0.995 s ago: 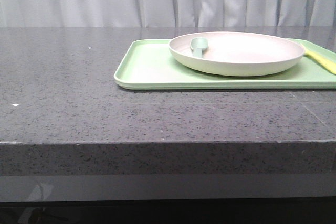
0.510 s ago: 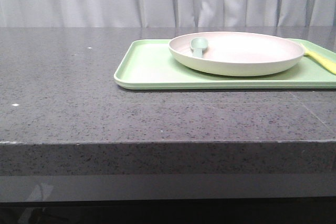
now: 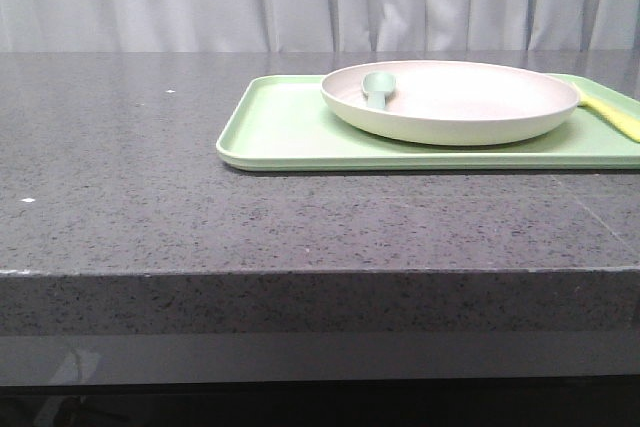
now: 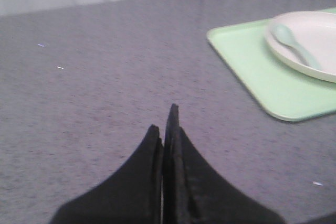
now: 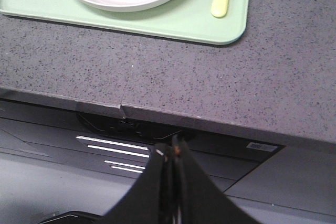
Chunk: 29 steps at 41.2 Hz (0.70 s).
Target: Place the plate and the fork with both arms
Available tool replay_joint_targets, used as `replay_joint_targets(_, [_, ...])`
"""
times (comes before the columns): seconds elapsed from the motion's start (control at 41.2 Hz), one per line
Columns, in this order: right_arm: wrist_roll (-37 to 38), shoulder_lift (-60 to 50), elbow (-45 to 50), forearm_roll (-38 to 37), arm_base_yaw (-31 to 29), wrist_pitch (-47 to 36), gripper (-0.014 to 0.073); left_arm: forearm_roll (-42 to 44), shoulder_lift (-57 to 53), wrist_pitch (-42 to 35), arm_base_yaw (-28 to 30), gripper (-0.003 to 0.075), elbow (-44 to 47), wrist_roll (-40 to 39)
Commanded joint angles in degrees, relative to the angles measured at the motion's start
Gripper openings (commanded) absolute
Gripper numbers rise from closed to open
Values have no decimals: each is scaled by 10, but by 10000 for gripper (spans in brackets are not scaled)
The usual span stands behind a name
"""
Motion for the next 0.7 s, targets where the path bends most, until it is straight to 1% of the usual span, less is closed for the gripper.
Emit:
replay_joint_targets(0.0, [-2, 5, -12, -3, 0, -38, -67, 38, -62, -118, 47, -20, 66, -3])
replay_joint_targets(0.073, [-2, 5, -12, -3, 0, -38, -67, 45, -120, -183, 78, -20, 143, -3])
replay_joint_targets(0.146, [-2, 5, -12, -3, 0, -38, -67, 34, -164, -245, 99, -20, 208, -3])
replay_joint_targets(0.218, [-2, 5, -12, -3, 0, -38, -67, -8, -202, -306, 116, -20, 265, -3])
replay_joint_targets(0.315, [-2, 5, -12, -3, 0, -38, -67, -70, -228, -356, 124, -20, 327, -3])
replay_joint_targets(0.364, [-2, 5, -12, -3, 0, -38, -67, -74, -236, -367, 124, -20, 343, -3])
replay_joint_targets(0.413, [-2, 5, -12, -3, 0, -38, -67, -74, -244, -341, 124, -20, 341, -3])
replay_joint_targets(0.679, [-2, 5, -12, -3, 0, -38, -67, -72, -244, -341, 105, -20, 342, -3])
